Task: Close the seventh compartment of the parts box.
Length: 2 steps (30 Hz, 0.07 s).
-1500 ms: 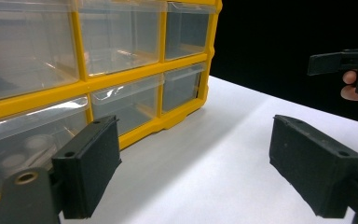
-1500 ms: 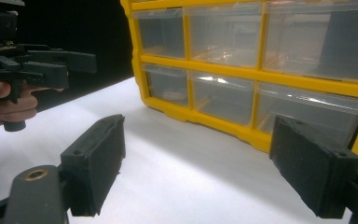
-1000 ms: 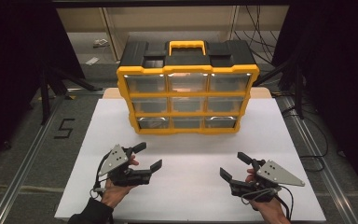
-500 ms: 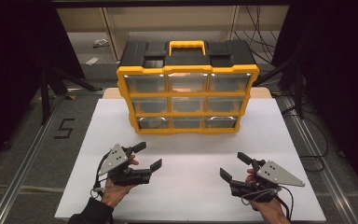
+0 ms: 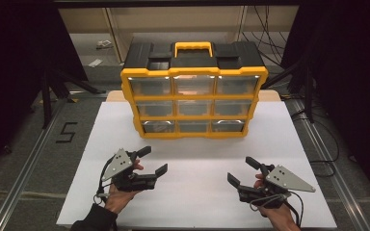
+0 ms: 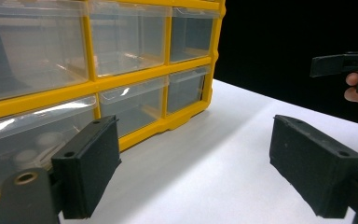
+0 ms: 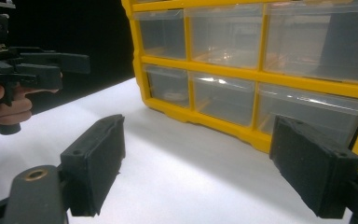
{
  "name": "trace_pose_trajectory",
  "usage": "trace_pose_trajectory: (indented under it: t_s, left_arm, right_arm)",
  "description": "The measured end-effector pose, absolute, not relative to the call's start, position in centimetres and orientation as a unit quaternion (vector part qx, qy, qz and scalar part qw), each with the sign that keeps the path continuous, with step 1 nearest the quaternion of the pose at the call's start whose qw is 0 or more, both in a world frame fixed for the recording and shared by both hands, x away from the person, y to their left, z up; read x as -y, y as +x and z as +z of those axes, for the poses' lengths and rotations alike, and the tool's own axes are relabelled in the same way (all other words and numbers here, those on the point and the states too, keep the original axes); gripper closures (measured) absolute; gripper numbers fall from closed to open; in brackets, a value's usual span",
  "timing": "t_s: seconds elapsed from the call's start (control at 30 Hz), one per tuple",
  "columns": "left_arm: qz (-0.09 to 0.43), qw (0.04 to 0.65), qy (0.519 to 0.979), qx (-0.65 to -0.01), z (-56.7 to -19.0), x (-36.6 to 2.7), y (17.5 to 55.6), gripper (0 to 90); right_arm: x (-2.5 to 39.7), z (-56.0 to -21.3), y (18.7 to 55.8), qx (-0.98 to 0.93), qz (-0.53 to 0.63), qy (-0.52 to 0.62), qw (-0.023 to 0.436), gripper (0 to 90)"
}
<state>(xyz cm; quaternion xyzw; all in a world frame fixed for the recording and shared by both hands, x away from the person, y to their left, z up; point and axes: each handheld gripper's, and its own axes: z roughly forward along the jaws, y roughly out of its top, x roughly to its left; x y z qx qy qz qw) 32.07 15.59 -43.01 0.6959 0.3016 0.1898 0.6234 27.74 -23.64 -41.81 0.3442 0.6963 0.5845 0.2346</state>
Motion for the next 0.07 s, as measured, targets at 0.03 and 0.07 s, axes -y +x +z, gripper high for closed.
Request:
trace_pose_trajectory:
  t_s: [0.03,0.07]
  left_arm:
    - [0.19,0.623,0.696,-0.302,-43.02,-15.6,32.1,15.6]
    - [0.19,0.623,0.696,-0.302,-43.02,-15.6,32.13,15.6]
  right_arm:
    - [23.65,-41.79,27.73,-0.697,0.584,0.344,0.235,19.1]
    - [23.66,-41.8,27.73,-0.697,0.584,0.344,0.235,19.1]
